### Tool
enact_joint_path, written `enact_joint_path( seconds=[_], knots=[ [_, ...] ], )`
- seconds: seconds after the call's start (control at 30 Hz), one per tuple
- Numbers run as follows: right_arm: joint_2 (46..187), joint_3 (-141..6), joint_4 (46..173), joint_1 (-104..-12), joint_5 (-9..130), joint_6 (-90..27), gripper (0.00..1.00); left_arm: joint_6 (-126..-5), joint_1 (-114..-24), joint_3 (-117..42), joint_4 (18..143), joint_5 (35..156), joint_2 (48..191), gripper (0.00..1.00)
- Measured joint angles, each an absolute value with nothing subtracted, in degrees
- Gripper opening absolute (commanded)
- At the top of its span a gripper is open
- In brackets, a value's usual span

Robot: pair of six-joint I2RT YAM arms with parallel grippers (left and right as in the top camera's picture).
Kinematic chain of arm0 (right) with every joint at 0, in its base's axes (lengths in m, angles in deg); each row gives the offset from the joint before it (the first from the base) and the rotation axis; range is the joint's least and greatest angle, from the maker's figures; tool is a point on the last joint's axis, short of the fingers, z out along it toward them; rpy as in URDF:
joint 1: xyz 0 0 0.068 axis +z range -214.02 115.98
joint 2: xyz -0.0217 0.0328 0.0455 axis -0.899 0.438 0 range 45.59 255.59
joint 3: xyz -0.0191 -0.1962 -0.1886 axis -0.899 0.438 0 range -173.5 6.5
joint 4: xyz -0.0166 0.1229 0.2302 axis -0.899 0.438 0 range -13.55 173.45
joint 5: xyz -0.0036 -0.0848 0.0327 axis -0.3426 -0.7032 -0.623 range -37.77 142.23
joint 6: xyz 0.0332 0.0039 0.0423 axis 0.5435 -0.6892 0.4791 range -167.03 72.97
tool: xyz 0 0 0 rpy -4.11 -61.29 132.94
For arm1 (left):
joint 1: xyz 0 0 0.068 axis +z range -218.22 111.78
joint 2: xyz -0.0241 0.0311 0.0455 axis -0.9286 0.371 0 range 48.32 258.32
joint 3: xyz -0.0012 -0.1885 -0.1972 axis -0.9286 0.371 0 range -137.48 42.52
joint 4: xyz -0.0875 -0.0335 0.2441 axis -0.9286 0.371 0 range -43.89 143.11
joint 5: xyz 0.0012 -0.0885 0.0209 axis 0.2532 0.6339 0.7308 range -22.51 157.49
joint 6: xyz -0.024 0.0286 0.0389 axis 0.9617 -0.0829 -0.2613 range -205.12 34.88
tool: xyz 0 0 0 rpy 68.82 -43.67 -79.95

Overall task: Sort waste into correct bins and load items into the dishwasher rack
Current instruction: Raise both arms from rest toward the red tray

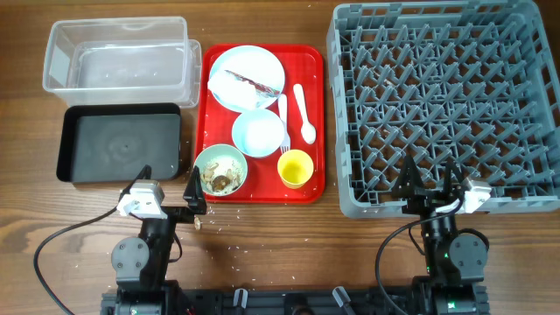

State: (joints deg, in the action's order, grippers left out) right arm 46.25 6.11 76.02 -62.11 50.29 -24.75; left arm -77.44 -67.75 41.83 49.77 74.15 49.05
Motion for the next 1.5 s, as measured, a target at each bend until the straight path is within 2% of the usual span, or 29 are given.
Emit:
enact_joint_path(
  seconds=[0.8,0.97,1.07,1.2,1.33,1.47,1.5],
  knots=[
    [46.3,6.1,75.9,-62.1,50.3,-24.5,1.0,-77.4,-67.8,41.8,49.8,74.1,49.1,1.0],
    [46.3,6.1,76.0,-62.1,50.7,-15.0,1.0,-77.4,-67.8,41.8,49.8,74.1,49.1,1.0],
    [46.3,6.1,75.5,-62.2,56.3,-11.0,1.0,-77.4,-67.8,41.8,49.7,74.2,49.1,1.0],
    [46.3,6.0,72.4,-62.3,64.7,-19.6,1.0,-77.1,-67.8,41.9,46.9,74.5,49.1,1.0],
    [47.7,1.9,73.1,-62.3,67.5,-26.9,1.0,-75.1,-67.8,38.3,47.1,75.1,51.4,1.0],
    [56.1,-7.1,73.5,-62.3,69.4,-31.4,1.0,-74.7,-67.8,25.5,49.0,76.4,62.7,1.0],
    [61.5,-11.8,73.8,-62.3,70.3,-33.2,1.0,-74.5,-67.8,19.5,51.3,77.8,69.2,1.0]
  ],
)
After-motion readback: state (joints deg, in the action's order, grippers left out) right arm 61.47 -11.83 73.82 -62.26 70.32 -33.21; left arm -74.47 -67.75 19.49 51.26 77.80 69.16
